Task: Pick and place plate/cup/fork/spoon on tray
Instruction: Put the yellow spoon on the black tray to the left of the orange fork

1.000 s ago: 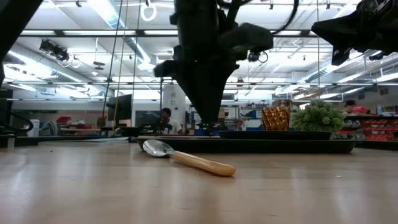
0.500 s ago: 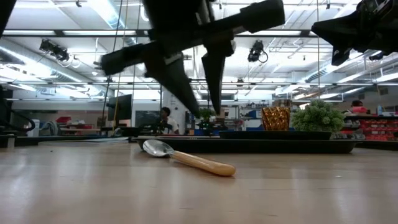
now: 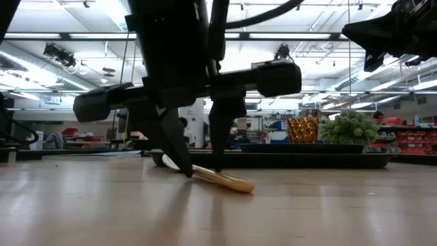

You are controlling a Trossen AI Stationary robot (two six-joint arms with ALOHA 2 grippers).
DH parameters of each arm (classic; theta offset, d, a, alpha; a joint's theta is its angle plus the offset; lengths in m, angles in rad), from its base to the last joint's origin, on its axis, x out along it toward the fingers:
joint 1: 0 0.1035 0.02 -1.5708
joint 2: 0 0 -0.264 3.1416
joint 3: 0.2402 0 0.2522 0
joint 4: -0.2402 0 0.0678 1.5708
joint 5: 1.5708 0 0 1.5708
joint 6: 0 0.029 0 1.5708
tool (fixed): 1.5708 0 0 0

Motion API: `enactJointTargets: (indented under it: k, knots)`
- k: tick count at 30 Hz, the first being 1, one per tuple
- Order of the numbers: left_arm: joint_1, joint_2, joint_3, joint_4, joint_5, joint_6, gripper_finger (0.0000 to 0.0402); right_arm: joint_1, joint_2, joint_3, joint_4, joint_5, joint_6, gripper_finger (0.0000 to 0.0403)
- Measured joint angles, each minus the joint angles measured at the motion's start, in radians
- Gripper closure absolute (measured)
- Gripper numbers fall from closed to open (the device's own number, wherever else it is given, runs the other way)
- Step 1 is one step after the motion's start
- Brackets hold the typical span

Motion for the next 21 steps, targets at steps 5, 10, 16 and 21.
enactJointTargets:
  k: [5, 10, 16, 21]
  knots:
    - [0.004, 0.010, 0.002, -0.017, 0.040, 0.007, 0.0264, 0.000, 0.000, 0.000, 0.000, 0.001, 0.000, 0.0369]
    - [0.009, 0.008, 0.005, -0.030, 0.158, 0.109, 0.0266, 0.000, 0.000, 0.000, 0.000, 0.001, 0.000, 0.0369]
    - [0.001, 0.006, 0.005, -0.047, 0.267, 0.255, 0.0281, 0.000, 0.000, 0.000, 0.000, 0.001, 0.000, 0.0369]
    - [-0.003, 0.003, 0.012, -0.064, 0.311, 0.349, 0.0291, 0.000, 0.000, 0.000, 0.000, 0.001, 0.000, 0.0369]
